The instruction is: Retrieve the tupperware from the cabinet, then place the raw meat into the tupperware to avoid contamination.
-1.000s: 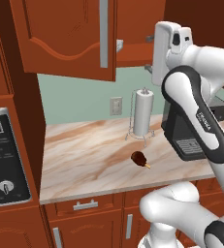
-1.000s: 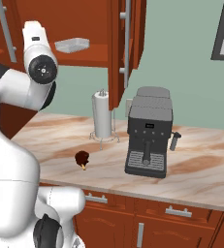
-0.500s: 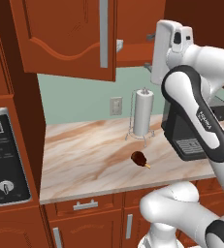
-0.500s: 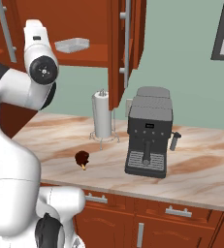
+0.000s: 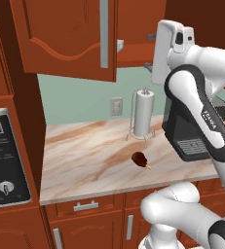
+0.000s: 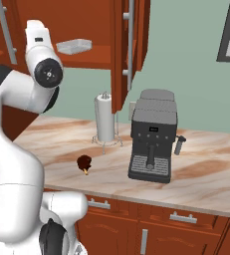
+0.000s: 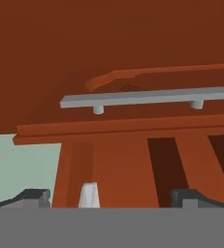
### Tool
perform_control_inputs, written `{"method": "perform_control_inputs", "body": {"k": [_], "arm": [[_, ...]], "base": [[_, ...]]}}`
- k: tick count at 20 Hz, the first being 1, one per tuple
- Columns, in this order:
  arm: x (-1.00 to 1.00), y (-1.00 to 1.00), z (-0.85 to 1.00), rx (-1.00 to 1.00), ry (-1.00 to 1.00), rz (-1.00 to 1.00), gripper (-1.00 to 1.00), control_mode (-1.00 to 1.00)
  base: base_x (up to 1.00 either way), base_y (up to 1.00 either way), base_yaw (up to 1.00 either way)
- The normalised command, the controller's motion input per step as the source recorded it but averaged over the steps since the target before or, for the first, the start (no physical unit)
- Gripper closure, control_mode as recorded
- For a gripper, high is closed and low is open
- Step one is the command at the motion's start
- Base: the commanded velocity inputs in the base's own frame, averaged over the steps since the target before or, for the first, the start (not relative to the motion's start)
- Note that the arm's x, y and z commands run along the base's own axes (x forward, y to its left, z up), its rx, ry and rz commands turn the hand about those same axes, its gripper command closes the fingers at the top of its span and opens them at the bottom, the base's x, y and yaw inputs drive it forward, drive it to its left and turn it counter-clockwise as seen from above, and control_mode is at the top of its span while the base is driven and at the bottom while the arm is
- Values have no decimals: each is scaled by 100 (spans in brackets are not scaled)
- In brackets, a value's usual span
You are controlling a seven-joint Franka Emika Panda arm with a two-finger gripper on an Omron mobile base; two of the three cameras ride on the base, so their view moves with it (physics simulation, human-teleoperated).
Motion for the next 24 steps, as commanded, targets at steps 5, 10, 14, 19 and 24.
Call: {"method": "perform_control_inputs", "body": {"k": [5, 10, 14, 19, 24], "arm": [[0, 0, 0, 0, 0, 6, -100, -100], [0, 14, -1, 0, -1, 4, -100, -100], [0, 23, -1, 0, -2, 3, -100, -100], [0, 20, 0, 0, -2, 4, -100, -100], [0, 13, 0, 0, -2, 5, -100, -100]], "base": [[0, 0, 0], [0, 0, 0], [0, 0, 0], [0, 0, 0], [0, 0, 0]]}}
